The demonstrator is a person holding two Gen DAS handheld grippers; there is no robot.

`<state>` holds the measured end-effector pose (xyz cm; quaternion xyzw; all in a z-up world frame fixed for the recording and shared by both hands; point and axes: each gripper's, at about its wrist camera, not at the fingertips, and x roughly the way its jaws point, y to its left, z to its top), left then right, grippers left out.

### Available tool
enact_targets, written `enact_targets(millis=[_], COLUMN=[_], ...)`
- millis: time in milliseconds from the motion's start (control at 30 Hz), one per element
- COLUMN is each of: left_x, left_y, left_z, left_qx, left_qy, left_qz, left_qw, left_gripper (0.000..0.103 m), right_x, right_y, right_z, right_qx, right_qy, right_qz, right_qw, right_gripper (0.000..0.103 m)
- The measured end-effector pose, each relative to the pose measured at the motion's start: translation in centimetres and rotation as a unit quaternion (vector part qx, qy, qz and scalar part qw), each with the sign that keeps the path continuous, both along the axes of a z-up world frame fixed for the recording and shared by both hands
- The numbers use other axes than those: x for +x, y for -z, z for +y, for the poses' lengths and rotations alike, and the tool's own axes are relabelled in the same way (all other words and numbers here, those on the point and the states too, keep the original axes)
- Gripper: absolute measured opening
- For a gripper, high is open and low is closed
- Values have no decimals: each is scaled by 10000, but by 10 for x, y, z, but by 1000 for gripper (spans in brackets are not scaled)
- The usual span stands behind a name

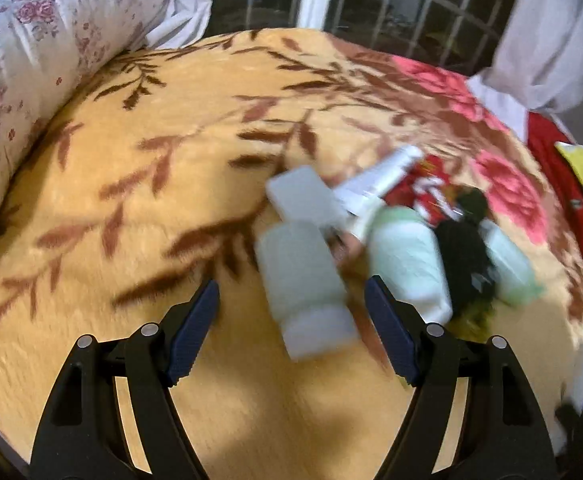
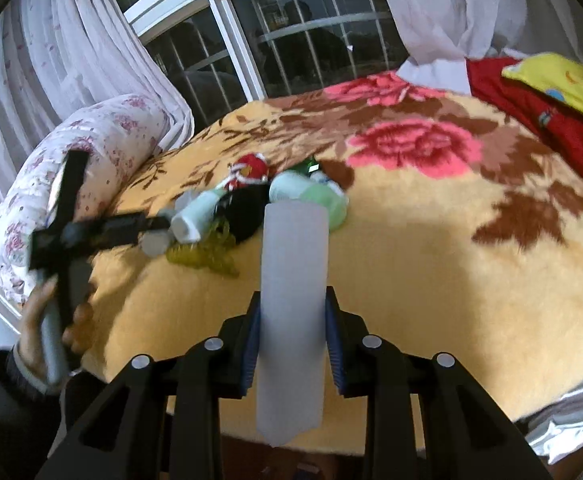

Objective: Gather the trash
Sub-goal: 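Grasp the white tube with the right tool while the left tool grasps a pale green cup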

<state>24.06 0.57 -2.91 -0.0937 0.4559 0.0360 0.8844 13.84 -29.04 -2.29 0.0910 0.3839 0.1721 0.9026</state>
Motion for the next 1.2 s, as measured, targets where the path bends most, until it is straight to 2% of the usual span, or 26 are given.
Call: enact_targets(millis=[33,167,333,567,600,700,767,833,900,1067,1200], left_x=[7,21,19,18,21,30,27,20,15,-2,-19], left_y=[5,18,21,25,26,29,29,26,23,15,4], left_z=[3,16,13,30,29,17,17,19,20,25,23], left_qx=[18,-385,-212,-441,-418,-29,7,-93,-207,-483,-461], left_qy=[-72,-160,-214,-293,-321,-314,-333,-377,-378,-30,246], left_qz=[108,346,358,419,471,578,520,381,243,-122,-352], left_qw=[9999,9985,9989,9977,9975,9978,9981,9985,9988,9988,9980], left_gripper=[74,76,75,75,76,77,73,61,59,57,54], right_x=[-2,-6,-8,-8,-8,-9,-11,-11,-13,-16,-21], right_y=[3,13,15,15,16,16,15,15,14,7,0], right_z=[-1,-2,-3,-5,-5,-6,-7,-7,-7,-6,1], right_qx=[37,119,215,242,231,244,236,203,190,175,141], right_qy=[-4,-46,-29,-25,-23,-13,3,-1,6,15,-48], right_qz=[44,126,125,149,146,144,142,127,120,79,11], right_qw=[10000,9998,9997,9996,9996,9996,9996,9997,9997,9998,9999], right_gripper=[29,30,30,30,30,30,30,30,30,30,30])
